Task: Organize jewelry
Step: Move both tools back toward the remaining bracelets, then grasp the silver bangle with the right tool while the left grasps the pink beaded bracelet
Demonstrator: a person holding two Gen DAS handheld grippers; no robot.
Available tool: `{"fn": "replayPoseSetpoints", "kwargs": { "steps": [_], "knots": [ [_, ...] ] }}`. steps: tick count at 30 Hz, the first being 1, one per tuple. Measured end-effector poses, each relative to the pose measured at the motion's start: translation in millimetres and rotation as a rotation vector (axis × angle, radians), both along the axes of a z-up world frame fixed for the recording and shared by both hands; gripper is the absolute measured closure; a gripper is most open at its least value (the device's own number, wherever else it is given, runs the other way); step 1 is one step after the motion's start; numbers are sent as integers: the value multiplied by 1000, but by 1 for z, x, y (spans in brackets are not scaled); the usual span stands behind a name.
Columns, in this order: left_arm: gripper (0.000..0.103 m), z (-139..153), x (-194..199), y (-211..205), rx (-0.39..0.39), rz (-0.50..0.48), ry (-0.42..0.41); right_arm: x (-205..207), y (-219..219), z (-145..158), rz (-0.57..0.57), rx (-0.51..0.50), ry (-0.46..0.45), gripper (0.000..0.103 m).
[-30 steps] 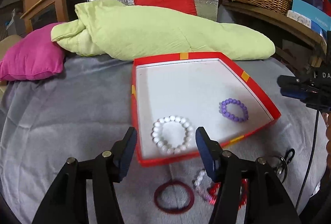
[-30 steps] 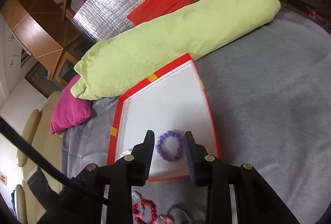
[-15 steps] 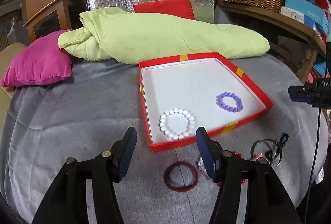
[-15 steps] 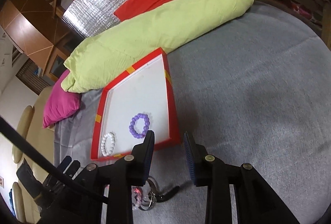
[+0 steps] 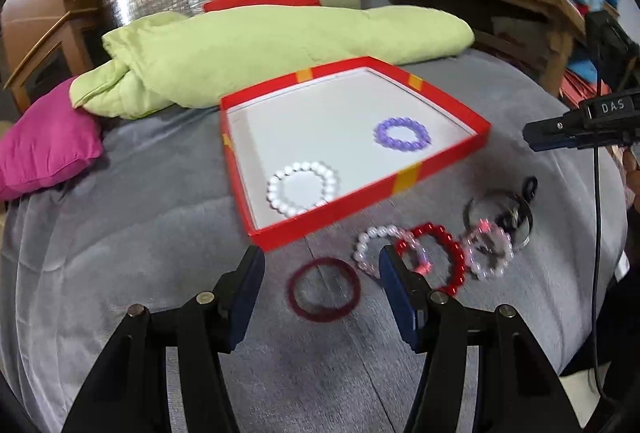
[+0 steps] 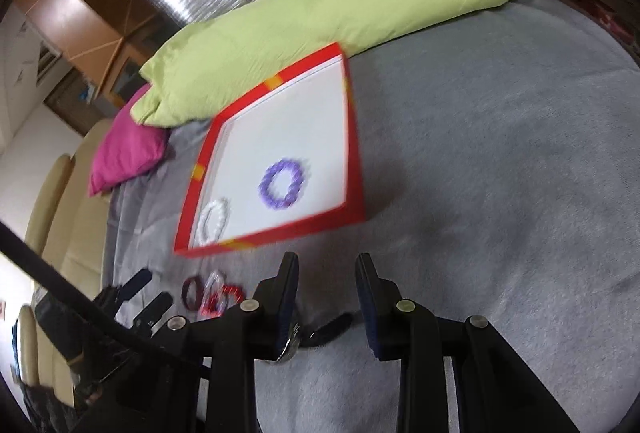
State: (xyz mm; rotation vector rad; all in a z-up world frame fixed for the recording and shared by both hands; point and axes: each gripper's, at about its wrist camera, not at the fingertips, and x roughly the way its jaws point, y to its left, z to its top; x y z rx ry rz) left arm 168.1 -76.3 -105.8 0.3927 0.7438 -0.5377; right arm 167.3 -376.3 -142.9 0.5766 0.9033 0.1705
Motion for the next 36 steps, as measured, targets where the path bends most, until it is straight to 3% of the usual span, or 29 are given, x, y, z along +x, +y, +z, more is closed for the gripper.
{"fn": "replayPoseSetpoints", "kwargs": {
  "steps": [11,16,18,20,25,31,36],
  "knots": [
    [42,-8,-10,-17,-4,-106,63,20,31,-16,122,33,51,71],
    [42,-10,-9,-21,5,-110,75,29,44,-29,155,-28,116,71],
    [42,-10,-9,-22,1,-111,76,30,47,-31,160,-50,121,74],
    [42,-9,-9,-22,0,-116,75,29,48,-29,164,-75,106,88],
    [42,-9,-12,-23,-9,-136,82,28,40,-27,104,-104,86,94],
    [42,-6,-17,-26,-30,-170,80,25,10,-20,-23,-70,59,94],
    [42,-1,-18,-33,-65,-177,61,21,6,-8,-33,-45,-5,94]
  ]
}}
